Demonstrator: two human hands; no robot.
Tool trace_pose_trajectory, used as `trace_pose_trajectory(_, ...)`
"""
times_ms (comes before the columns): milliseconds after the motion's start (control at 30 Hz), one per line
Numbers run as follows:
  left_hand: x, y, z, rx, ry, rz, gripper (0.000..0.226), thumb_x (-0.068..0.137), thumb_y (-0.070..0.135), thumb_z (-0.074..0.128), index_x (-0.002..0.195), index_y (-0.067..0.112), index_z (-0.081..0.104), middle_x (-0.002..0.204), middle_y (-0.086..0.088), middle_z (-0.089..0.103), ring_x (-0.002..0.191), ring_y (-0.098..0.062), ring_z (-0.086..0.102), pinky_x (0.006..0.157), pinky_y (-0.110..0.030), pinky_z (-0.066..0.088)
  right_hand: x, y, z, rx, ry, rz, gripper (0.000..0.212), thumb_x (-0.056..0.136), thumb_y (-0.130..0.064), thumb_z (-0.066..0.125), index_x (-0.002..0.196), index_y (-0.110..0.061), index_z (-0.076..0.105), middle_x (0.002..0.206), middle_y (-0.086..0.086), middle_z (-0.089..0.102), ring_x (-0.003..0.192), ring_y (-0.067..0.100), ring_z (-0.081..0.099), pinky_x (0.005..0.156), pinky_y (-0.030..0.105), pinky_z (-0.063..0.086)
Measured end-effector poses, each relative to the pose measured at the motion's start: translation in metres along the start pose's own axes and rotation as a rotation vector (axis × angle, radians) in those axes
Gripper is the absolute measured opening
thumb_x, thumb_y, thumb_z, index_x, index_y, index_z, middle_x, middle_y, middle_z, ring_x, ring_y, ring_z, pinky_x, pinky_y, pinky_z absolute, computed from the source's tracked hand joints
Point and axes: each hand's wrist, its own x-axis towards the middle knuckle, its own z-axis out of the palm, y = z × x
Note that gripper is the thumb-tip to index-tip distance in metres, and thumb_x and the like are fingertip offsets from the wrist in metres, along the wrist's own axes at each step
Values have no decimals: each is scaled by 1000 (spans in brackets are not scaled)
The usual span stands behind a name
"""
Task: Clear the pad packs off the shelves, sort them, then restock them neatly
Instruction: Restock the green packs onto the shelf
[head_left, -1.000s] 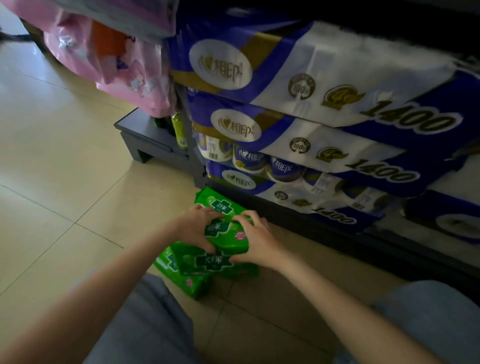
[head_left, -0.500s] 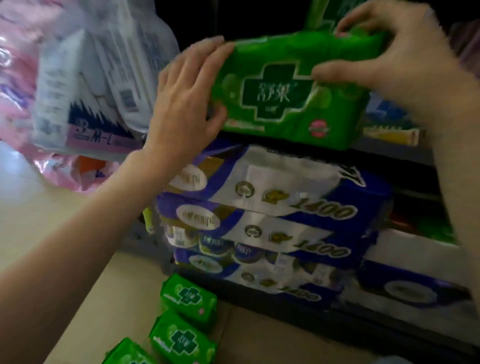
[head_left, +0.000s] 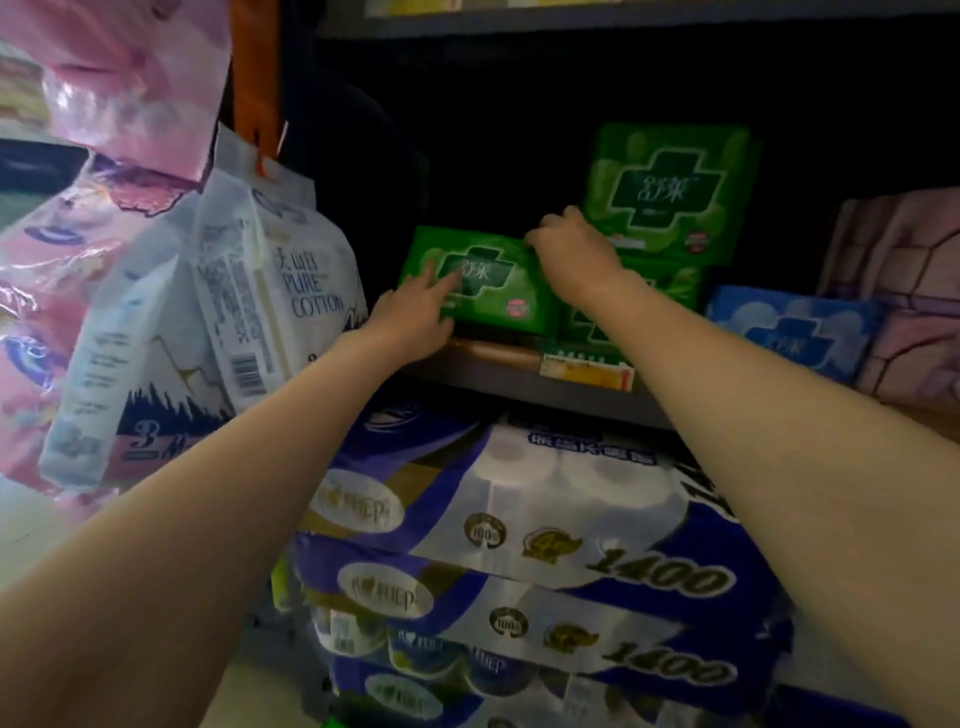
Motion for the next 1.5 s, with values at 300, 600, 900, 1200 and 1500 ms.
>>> trace_pose_trajectory(300,17,11,12,142,-113,-73,47,101,40,25,146,31,25,156,-8,18,141,-26,21,114,-45,-5,-7,-3,27,-184,-180,-67,75,84,-40,65,144,-21,26,145,18,30,133,34,28,114,49,10)
trace_pose_trajectory(600,-67,5,41,-166,498,188,39,93,21,42,129,9,52,126,-11,55,120,-28,45,102,-39,29,-75,-15,13,130,109,1,45,89,-10,52,134,-11,45,139,16,40,132,33,33,113,49,10)
trace_pose_trajectory(900,-308,-51,218,-94,11,80,40,72,17,47,112,20,51,107,-7,61,97,-25,51,81,-37,39,-304,-122,105,549,113,-312,17,84,-3,53,96,-3,64,118,23,56,110,32,47,90,44,42)
trace_pose_trajectory(1200,-407,-104,290,180,-1137,-381,66,95,23,49,150,29,13,156,-11,9,138,-39,23,112,-57,16,-437,-239,220,495,-1075,-298,58,92,-34,54,143,-21,31,152,11,15,140,30,13,111,44,19)
trace_pose_trajectory(1500,-427,-96,320,191,-1468,-179,88,85,20,67,151,29,9,157,-12,8,136,-33,31,104,-43,39,-454,-324,258,387,-1370,-177,76,89,-36,61,148,-26,15,154,25,-5,142,42,3,114,51,10)
